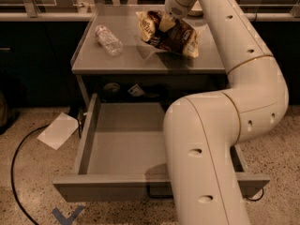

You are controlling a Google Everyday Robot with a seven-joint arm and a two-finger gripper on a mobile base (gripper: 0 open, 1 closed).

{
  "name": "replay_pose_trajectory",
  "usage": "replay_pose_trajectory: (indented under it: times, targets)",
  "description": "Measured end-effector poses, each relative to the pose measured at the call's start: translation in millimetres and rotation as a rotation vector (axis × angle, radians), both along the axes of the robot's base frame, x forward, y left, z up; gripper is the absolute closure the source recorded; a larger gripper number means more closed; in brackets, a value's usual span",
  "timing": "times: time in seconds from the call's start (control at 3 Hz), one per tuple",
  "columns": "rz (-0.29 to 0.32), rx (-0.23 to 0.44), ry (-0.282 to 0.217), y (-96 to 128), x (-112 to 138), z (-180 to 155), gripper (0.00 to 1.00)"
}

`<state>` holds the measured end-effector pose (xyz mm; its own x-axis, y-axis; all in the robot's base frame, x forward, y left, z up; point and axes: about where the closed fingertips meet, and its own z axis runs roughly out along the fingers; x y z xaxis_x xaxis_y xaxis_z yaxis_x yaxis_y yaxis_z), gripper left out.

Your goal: Pick brown chip bag from top drawer and place on counter

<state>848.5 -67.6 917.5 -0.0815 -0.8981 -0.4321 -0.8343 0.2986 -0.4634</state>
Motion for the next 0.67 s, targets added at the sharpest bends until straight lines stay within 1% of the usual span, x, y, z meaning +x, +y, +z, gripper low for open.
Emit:
replay_pose_trajectory:
  times: [0.33, 0.67]
  targets:
    - [-0.011, 0.065, 0.093, -2.9, -6.1, -32.9, 1.00]
    - [-0.008, 0.069, 0.101, -1.4, -7.2, -33.8, 0.81]
